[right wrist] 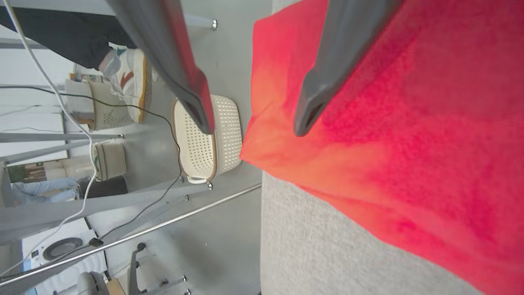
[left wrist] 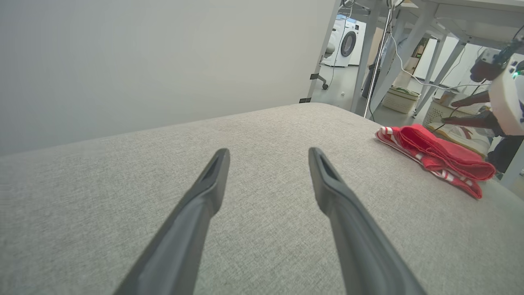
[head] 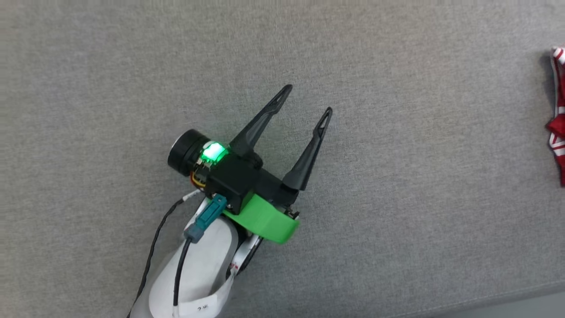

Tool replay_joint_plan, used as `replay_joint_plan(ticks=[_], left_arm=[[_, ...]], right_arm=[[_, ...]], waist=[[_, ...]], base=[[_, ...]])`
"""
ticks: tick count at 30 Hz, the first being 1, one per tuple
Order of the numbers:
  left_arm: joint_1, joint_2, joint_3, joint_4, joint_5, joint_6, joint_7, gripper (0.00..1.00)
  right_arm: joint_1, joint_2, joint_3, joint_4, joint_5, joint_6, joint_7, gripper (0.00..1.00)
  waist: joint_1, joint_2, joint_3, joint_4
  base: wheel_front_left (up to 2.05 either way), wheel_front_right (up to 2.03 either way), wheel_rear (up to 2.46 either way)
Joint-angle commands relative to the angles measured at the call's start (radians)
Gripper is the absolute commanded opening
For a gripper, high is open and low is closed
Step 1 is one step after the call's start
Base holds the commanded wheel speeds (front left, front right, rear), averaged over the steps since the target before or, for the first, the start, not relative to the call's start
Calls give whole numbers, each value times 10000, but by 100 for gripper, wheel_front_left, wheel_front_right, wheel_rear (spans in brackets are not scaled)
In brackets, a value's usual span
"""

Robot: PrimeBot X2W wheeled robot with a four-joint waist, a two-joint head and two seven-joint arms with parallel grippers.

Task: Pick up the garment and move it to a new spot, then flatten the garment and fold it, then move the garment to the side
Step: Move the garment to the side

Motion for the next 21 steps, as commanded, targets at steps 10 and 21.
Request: replay_joint_plan(ticks=[10, 21], left_arm=[[1476, -51, 1107, 447, -722, 278, -122, 100], [3166, -197, 2563, 465, -962, 269, -125, 100]], right_arm=[[552, 1523, 105, -3150, 1069, -11, 413, 100], [2782, 4000, -218, -4821, 1938, -11, -1260, 100]], waist=[[0, 0, -2579, 751], [0, 0, -4244, 1787]], base=[[0, 0, 0], [0, 0, 0]])
